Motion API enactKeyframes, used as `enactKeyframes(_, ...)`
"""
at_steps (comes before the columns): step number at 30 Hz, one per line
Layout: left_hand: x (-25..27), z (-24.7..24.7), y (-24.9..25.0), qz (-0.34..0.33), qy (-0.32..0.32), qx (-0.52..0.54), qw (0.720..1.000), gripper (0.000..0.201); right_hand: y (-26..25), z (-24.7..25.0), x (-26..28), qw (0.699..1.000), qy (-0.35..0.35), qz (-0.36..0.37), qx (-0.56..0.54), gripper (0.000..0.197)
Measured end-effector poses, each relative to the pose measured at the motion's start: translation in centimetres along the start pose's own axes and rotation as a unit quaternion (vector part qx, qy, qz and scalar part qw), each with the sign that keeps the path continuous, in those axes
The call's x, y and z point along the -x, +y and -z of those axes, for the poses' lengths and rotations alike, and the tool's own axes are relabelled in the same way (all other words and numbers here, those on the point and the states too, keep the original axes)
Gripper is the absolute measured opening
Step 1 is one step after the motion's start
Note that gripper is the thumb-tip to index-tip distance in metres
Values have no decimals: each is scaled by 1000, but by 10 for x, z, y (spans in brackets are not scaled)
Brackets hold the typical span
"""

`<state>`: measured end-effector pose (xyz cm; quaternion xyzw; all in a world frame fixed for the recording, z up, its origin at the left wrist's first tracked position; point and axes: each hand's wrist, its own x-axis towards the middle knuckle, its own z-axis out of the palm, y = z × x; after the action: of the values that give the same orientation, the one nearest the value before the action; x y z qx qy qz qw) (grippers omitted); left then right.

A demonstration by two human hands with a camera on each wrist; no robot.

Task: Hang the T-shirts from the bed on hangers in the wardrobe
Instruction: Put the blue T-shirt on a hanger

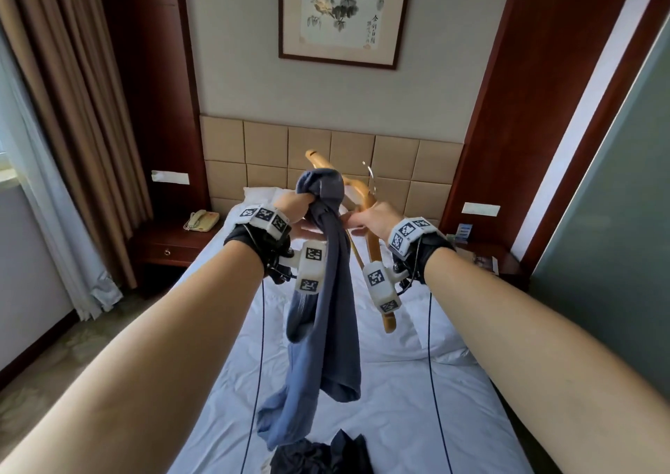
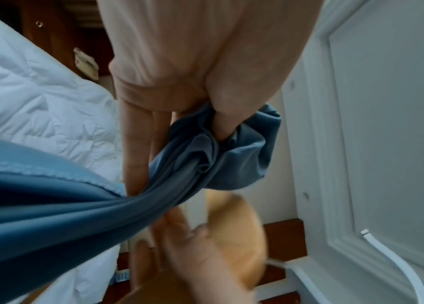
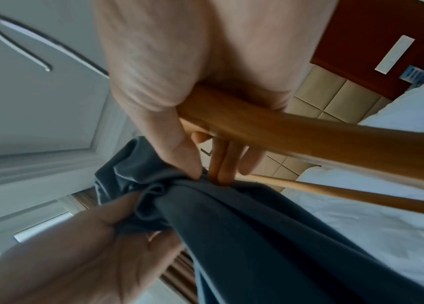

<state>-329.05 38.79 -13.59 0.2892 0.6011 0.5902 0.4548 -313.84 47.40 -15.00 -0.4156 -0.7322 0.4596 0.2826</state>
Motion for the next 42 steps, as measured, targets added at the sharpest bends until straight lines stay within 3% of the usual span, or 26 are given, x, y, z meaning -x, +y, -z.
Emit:
enactKeyframes(5, -3, 10, -7, -8, 15, 82, 997, 20, 36, -17, 6, 998, -60, 10, 32, 39)
enactKeyframes(10, -12, 31, -21, 5, 47, 141, 989, 24, 68, -45, 3, 993, -21, -44, 104, 24)
enactKeyframes(12, -20, 45, -34, 7, 65, 187, 980, 25, 77, -50, 2, 993, 7, -76, 87, 24)
enactKeyframes(14, -26, 59, -51, 27, 101, 232, 967, 29, 81, -55, 3, 994, 19, -98, 37, 8)
enactKeyframes(17, -34, 75, -85, 56, 127, 266, 954, 31, 90, -61, -5, 992, 30, -117, -35, 13)
enactKeyframes(24, -29, 86, -148, 123, 107, 213, 963, 18, 104, -80, -16, 977, 17, -159, -141, 14)
enactKeyframes(28, -20, 91, -183, 190, 113, 147, 964, 54, 110, -90, -16, 969, 3, -182, -168, 18)
enactKeyframes(30, -19, 98, -204, 222, 89, 172, 956, 37, 118, -94, -19, 966, -1, -199, -168, 7)
enactKeyframes(32, -15, 102, -224, 252, 71, 205, 943, 15, 128, -97, -22, 959, -9, -225, -170, 36)
enactKeyframes(33, -12, 103, -233, 270, 63, 203, 939, 17, 131, -99, -22, 956, -11, -234, -174, 43)
enactKeyframes(36, -3, 98, -252, 299, 17, 189, 935, 22, 127, -101, -14, 950, -9, -252, -183, 40)
enactKeyframes(39, 9, 95, -267, 315, 10, 172, 933, 22, 128, -102, -7, 946, -1, -252, -203, 47)
enactKeyframes(42, 17, 88, -277, 326, 31, 158, 931, 35, 135, -99, -5, 941, -1, -252, -225, 48)
